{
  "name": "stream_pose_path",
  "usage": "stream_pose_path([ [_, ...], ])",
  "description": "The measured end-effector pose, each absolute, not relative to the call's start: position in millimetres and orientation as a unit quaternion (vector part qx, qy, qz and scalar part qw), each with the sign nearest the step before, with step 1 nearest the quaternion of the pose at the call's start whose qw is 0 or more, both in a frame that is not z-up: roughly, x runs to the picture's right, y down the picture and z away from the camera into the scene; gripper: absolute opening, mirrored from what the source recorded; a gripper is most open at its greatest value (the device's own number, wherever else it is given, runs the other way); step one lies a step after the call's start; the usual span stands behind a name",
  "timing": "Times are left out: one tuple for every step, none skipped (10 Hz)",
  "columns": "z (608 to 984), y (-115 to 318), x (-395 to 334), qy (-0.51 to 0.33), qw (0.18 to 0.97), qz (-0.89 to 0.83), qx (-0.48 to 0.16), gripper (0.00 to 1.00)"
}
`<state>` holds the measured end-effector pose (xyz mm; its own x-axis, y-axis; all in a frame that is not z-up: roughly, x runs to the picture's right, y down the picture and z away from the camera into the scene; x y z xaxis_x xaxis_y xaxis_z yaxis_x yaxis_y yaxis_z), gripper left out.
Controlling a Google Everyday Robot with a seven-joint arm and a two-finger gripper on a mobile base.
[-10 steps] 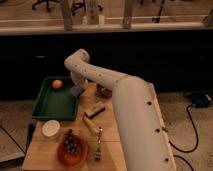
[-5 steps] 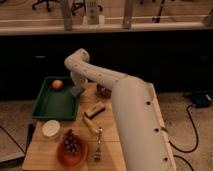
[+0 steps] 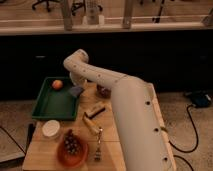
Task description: Wipe tray with sponge
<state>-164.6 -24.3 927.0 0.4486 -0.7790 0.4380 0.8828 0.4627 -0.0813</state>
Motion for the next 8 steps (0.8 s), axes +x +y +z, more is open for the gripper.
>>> stream_pose_path([
  [926.9, -24.0, -165.0, -0.172, 0.837, -0.496, -0.151, 0.03],
  [926.8, -22.4, -165.3, -0.172, 0.837, -0.498, -0.152, 0.03],
  [926.1, -21.2, -166.0, -0.172, 0.835, -0.501, -0.152, 0.03],
  [925.7, -20.5, -166.3, -0.173, 0.832, -0.504, -0.152, 0.03],
  [925.4, -20.0, -166.3, -0.173, 0.831, -0.507, -0.151, 0.03],
  [925.4, -20.1, -166.1, -0.173, 0.830, -0.508, -0.151, 0.03],
  [926.0, -20.7, -165.8, -0.172, 0.830, -0.508, -0.150, 0.03],
  [926.5, -21.3, -165.7, -0.171, 0.830, -0.510, -0.148, 0.03],
])
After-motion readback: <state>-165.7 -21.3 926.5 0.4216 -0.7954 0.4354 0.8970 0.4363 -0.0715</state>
